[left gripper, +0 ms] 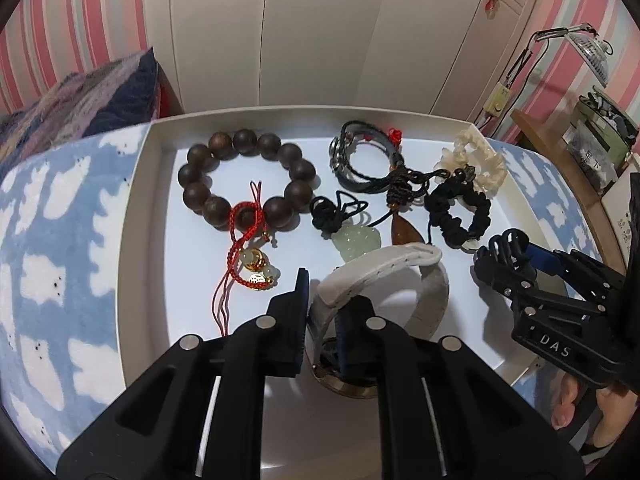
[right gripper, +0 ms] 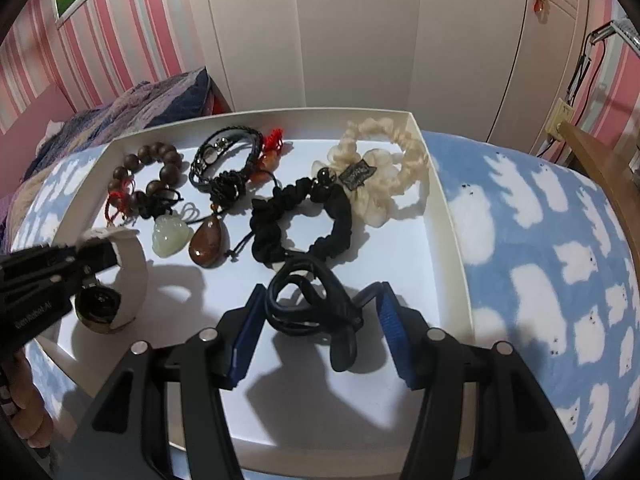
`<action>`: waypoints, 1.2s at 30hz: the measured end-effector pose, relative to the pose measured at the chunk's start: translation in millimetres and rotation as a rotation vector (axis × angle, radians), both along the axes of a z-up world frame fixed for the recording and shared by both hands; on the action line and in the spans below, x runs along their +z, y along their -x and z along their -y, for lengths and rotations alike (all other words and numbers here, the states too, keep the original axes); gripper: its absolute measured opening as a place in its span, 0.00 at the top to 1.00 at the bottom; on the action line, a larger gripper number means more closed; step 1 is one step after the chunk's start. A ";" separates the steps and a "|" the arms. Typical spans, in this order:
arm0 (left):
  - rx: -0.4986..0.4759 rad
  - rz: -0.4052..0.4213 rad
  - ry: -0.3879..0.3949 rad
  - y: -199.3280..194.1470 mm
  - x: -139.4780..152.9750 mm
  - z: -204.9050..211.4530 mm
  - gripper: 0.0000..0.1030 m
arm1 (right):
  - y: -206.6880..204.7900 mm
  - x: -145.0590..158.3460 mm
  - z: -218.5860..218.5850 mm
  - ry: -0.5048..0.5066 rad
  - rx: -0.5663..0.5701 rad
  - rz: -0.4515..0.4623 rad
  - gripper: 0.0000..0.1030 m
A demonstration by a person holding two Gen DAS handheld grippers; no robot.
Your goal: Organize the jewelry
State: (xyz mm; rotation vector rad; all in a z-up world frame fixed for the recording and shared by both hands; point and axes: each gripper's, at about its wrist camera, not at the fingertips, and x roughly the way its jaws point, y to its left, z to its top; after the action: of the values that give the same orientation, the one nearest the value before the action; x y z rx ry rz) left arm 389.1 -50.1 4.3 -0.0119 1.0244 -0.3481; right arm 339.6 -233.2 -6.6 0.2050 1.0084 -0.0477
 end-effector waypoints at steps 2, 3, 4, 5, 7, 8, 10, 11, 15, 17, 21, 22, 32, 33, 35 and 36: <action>-0.004 -0.019 0.001 -2.7 -2.2 -0.7 0.89 | -1.3 -1.3 0.8 -0.006 -0.001 -0.006 0.44; -0.006 -0.026 0.003 -3.9 -2.4 -0.9 0.84 | -2.6 -1.4 0.7 -0.006 0.004 -0.014 0.44; -0.005 -0.032 0.001 -5.2 -2.1 -0.7 0.78 | -4.1 -1.9 1.1 -0.006 0.007 -0.022 0.44; -0.006 -0.036 -0.002 -6.5 -1.9 0.0 0.75 | -6.8 -2.5 1.3 -0.007 0.009 -0.036 0.44; -0.005 -0.043 -0.003 -10.5 0.0 0.6 0.73 | -9.7 -1.3 4.2 -0.012 0.008 -0.047 0.44; -0.006 -0.049 -0.001 -12.1 0.7 0.6 0.73 | -11.6 -1.5 4.7 -0.009 0.006 -0.050 0.44; -0.003 -0.068 0.008 -15.2 0.7 -0.2 0.70 | -13.8 -2.6 6.6 -0.014 0.003 -0.066 0.44; 0.003 -0.072 0.007 -15.4 0.9 -1.0 0.66 | -14.5 -3.5 7.2 -0.020 0.003 -0.075 0.44; 0.016 -0.046 -0.004 -9.7 7.5 -4.2 0.41 | -14.2 -3.6 9.5 -0.037 -0.006 -0.080 0.44; 0.027 -0.033 -0.014 -6.8 11.7 -6.9 0.32 | -13.5 -1.2 11.2 -0.055 -0.012 -0.076 0.44; 0.025 -0.009 -0.020 1.8 24.8 -9.9 0.30 | -9.5 6.7 14.4 -0.052 -0.016 -0.064 0.36; 0.023 -0.004 -0.017 4.7 28.4 -10.3 0.30 | -7.9 10.3 15.1 -0.053 -0.018 -0.057 0.36; 0.099 0.207 -0.073 80.1 82.6 -29.2 0.03 | 49.3 62.0 14.9 0.015 -0.042 0.112 0.20; 0.106 0.226 -0.082 88.2 86.2 -30.7 0.03 | 54.7 66.3 12.3 0.028 -0.041 0.126 0.18; 0.116 0.267 -0.094 108.9 94.6 -35.2 0.03 | 69.9 76.5 3.0 0.070 -0.050 0.161 0.15; 0.126 0.288 -0.103 122.1 99.0 -37.6 0.03 | 82.7 83.2 -2.5 0.086 -0.053 0.188 0.14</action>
State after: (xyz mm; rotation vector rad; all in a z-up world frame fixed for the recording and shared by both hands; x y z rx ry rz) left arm 267.0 -12.5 103.3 0.0646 0.7510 -0.1758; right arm 256.8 -230.7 76.6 0.1542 0.8120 -0.1180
